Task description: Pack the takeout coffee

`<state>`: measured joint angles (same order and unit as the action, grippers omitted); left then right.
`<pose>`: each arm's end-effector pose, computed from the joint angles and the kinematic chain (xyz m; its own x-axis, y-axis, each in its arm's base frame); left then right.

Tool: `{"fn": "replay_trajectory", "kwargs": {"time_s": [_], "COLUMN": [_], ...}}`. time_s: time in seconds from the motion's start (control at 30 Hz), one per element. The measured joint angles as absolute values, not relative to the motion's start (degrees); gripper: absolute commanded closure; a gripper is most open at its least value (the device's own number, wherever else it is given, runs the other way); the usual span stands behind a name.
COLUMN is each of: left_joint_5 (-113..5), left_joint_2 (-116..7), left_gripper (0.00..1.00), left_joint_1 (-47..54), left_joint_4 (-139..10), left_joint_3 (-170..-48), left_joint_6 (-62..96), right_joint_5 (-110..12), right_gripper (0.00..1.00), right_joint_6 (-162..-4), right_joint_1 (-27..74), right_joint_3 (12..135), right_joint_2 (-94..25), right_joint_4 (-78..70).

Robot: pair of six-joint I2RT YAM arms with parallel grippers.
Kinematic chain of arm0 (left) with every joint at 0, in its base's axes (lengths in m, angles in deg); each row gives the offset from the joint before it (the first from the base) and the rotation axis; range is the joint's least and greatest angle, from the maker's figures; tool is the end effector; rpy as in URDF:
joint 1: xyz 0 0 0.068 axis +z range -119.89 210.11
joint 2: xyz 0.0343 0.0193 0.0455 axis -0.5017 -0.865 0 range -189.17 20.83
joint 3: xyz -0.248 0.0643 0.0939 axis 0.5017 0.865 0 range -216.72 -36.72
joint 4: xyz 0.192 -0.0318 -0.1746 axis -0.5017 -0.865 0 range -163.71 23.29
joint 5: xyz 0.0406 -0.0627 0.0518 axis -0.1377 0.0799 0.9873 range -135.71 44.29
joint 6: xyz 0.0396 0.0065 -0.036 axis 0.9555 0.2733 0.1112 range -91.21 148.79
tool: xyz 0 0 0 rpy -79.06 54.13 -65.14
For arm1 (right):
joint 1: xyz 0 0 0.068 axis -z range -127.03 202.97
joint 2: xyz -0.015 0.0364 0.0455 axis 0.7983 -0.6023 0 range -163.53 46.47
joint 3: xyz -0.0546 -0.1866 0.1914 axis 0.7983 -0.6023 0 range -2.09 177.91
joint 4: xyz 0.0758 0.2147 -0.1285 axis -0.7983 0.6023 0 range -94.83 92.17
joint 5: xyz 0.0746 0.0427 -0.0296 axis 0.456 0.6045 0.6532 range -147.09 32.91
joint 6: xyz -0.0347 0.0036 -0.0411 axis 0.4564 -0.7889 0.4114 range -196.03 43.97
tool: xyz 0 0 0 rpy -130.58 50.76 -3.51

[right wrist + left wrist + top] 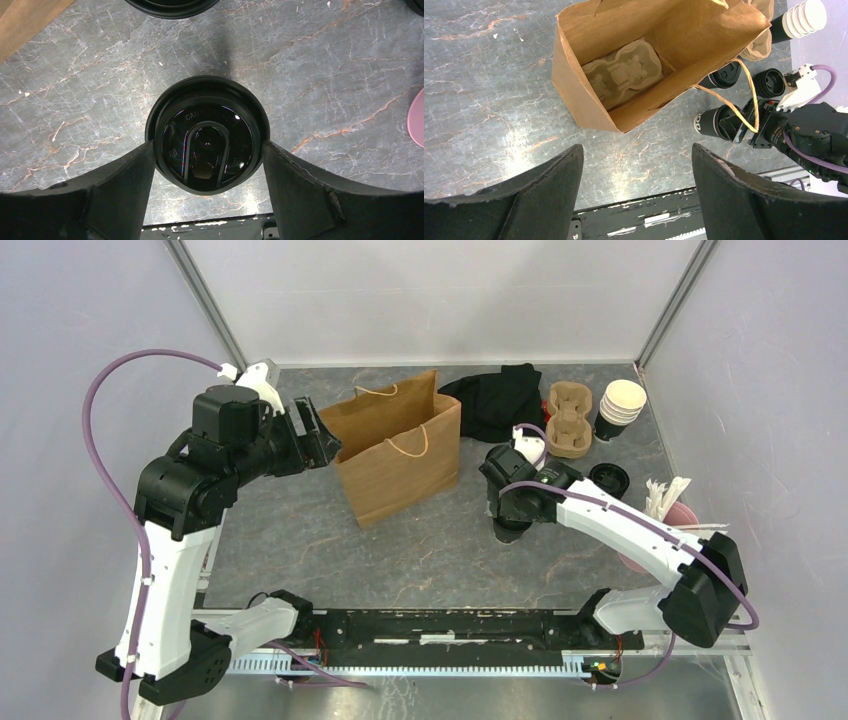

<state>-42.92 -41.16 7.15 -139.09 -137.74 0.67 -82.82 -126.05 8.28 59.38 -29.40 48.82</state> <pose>0.1297 -0.0530 0.4873 -0.6125 -0.2518 -0.7493 0.0722 0.9262 -0.3702 0.1867 0.1630 0.2683 -0.8208 0.1590 -0.5486 0.1723 0.9847 0.0276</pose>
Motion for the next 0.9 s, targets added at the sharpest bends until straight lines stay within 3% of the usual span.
{"fn": "replay_trajectory", "kwargs": {"time_s": [0.13, 0.43, 0.6, 0.9], "left_joint_5": [-42.83, -39.49, -34.90, -33.24], "left_joint_2": [-41.16, -41.91, -44.36, -47.11], "left_gripper": [0.14, 0.13, 0.17, 0.26], "left_joint_1": [7.15, 7.15, 7.15, 7.15], "left_joint_4": [-139.23, -141.24, -143.47, -141.52], "left_joint_3": [-137.76, -137.76, -137.28, -133.65], "left_joint_6": [0.69, 0.64, 0.12, -1.80], "right_joint_5": [-82.85, -82.87, -82.21, -80.92], "right_gripper": [0.18, 0.51, 0.60, 0.72], "right_joint_6": [-125.81, -124.21, -121.09, -111.16], "right_joint_1": [8.28, 8.28, 8.28, 8.28], "right_joint_3": [59.36, 59.38, 59.38, 59.38], "right_joint_2": [-29.90, -29.99, -29.14, -14.43], "right_joint_4": [48.77, 48.38, 48.51, 44.92]}}
